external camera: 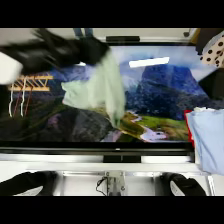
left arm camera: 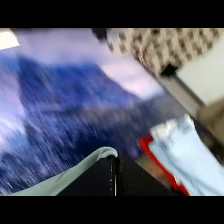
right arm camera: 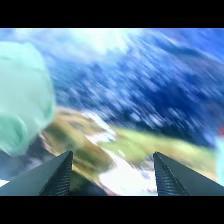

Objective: Fold the shirts.

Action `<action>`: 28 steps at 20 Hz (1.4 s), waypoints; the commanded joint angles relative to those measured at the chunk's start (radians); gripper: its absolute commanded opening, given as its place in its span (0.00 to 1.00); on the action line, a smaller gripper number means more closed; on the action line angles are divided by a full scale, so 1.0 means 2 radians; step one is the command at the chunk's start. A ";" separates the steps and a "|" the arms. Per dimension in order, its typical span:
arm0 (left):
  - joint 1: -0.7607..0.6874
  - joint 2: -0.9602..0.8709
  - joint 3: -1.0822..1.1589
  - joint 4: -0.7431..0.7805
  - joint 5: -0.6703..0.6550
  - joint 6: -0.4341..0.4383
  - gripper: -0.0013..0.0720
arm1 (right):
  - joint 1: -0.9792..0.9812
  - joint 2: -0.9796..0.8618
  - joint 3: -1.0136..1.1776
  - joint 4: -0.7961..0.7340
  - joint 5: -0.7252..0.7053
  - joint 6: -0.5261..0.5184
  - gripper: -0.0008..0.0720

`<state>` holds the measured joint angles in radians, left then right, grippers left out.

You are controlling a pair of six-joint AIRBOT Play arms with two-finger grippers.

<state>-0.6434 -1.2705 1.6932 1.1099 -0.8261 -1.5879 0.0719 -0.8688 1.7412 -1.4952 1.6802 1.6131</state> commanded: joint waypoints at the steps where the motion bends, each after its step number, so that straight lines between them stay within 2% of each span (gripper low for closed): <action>1: -0.088 -0.063 -0.091 -0.003 0.047 -0.034 0.07 | 0.000 0.029 0.002 -0.054 0.072 0.012 0.85; 2: -0.098 -0.095 -0.094 -0.010 0.051 -0.057 0.22 | 0.000 0.027 0.002 -0.054 0.071 0.018 0.85; 3: -0.101 -0.126 -0.090 -0.033 0.051 -0.064 0.86 | 0.000 0.023 0.000 -0.053 0.066 0.025 0.85; 4: -0.093 -0.146 -0.081 -0.057 0.038 -0.065 1.00 | 0.000 0.018 -0.006 -0.050 0.058 0.027 0.85; 6: -0.047 -0.157 -0.049 -0.055 -0.036 -0.060 1.00 | 0.000 0.003 -0.032 -0.043 0.040 0.025 0.85; 8: 0.039 -0.146 -0.010 -0.020 -0.147 -0.036 1.00 | 0.000 -0.020 -0.072 -0.031 0.028 0.013 0.85; 11: 0.190 -0.122 0.003 0.089 -0.287 -0.037 1.00 | 0.000 -0.060 -0.169 0.013 -0.031 -0.003 0.85; 13: 0.278 -0.119 -0.023 0.128 -0.334 -0.037 1.00 | 0.000 -0.089 -0.233 0.064 -0.092 -0.006 0.85; 15: 0.345 -0.119 -0.074 0.122 -0.324 -0.039 1.00 | 0.000 -0.126 -0.278 0.116 -0.150 -0.013 0.85; 18: 0.387 -0.122 -0.158 0.079 -0.248 -0.041 1.00 | 0.000 -0.198 -0.293 0.193 -0.203 -0.034 0.85; 21: 0.377 -0.141 -0.207 0.047 -0.175 -0.041 1.00 | 0.000 -0.255 -0.293 0.248 -0.218 -0.071 0.86; 22: 0.368 -0.155 -0.208 0.047 -0.165 -0.040 1.00 | 0.000 -0.269 -0.293 0.252 -0.218 -0.072 0.93; 28: 0.336 -0.208 -0.208 0.047 -0.114 -0.035 1.00 | 0.000 -0.284 -0.293 0.245 -0.219 -0.078 0.93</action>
<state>0.0486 -1.6474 1.2873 1.2110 -1.1175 -1.6615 0.0719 -1.4166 1.1584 -1.0199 1.2533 1.4715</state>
